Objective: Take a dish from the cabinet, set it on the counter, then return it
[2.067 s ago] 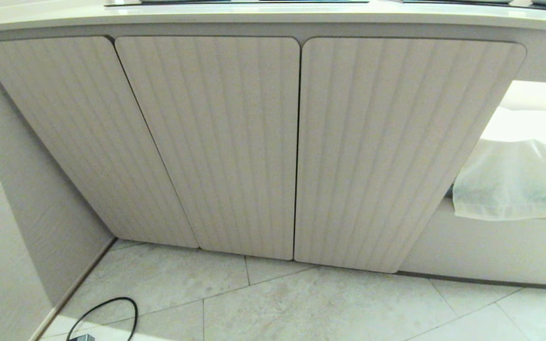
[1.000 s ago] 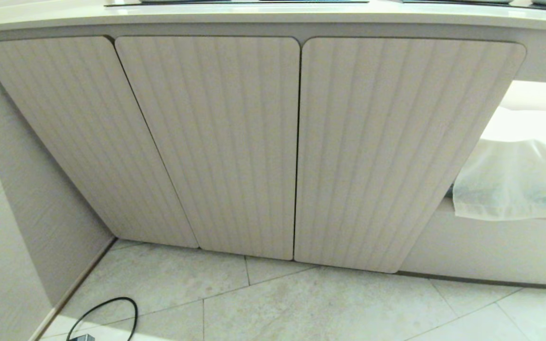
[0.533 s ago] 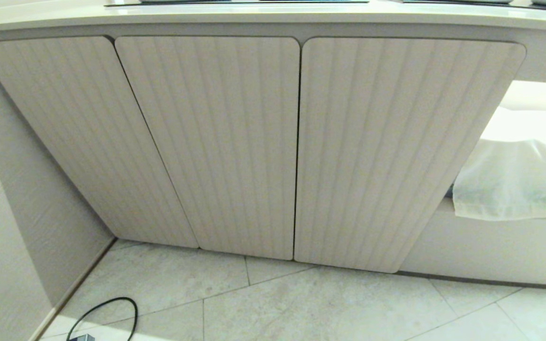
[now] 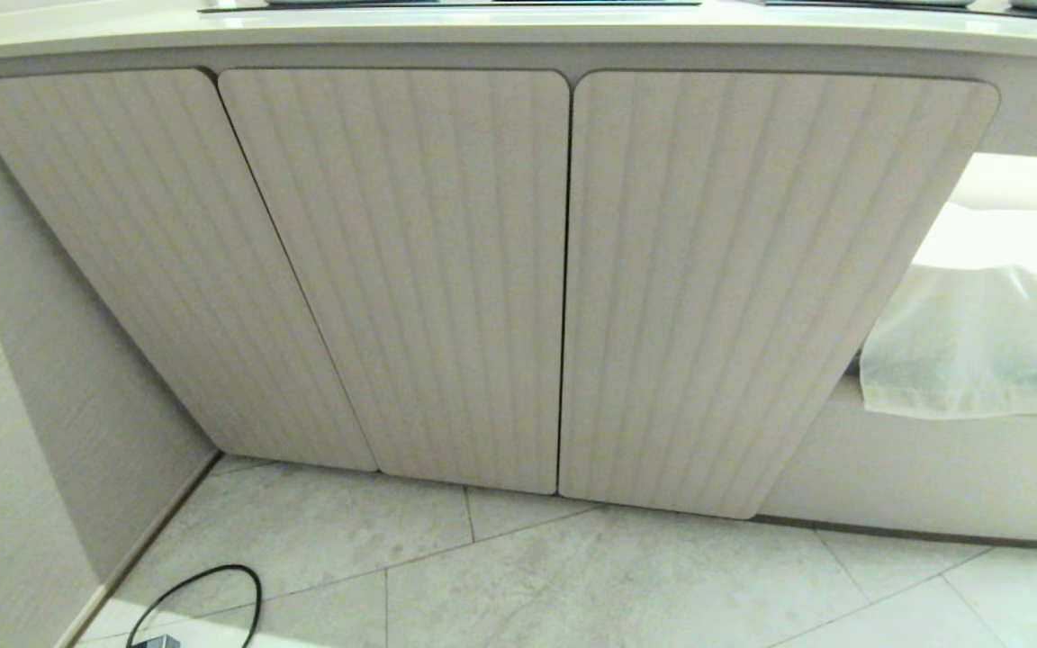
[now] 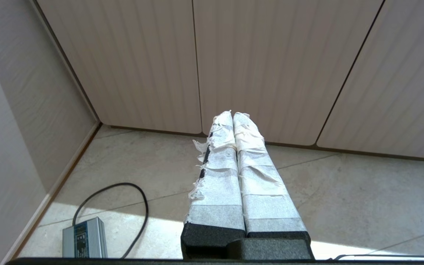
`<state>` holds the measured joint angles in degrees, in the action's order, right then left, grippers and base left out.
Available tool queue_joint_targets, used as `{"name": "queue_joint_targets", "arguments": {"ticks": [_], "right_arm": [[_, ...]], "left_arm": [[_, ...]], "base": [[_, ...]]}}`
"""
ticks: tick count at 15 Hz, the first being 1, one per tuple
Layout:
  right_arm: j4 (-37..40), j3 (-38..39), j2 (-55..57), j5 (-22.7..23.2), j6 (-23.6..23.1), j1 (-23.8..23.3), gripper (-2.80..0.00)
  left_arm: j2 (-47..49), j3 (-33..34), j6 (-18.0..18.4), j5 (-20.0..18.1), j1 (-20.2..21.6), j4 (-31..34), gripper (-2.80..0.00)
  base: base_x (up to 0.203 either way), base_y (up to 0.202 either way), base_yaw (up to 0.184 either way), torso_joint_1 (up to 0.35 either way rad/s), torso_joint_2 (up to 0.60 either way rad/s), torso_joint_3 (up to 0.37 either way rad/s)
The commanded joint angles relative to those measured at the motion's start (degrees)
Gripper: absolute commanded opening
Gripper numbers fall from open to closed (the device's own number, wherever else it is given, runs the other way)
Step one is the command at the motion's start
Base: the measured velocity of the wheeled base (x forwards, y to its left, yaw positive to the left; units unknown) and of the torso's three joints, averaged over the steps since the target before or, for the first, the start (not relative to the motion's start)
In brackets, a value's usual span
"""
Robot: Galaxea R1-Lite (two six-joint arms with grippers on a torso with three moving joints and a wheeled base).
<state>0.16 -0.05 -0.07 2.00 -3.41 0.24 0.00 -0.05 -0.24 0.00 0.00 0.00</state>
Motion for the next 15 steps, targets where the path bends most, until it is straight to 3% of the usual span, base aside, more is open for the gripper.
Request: {"name": "queue_joint_targets", "arguments": {"ticks": [1, 15], "right_arm": [[0.08, -0.02, 0.07, 0.02, -0.34, 0.02, -2.8], [-0.07, 0.04, 0.07, 0.02, 0.6, 0.02, -2.8]], "left_arm": [[0.0, 0.04, -0.02, 0.0, 0.0, 0.0, -2.8], [0.0, 0.02, -0.02, 0.0, 0.0, 0.0, -2.8]], "base": [[0.0, 0.0, 0.0, 0.0, 0.0, 0.0], [0.0, 0.0, 0.0, 0.0, 0.0, 0.0]]}}
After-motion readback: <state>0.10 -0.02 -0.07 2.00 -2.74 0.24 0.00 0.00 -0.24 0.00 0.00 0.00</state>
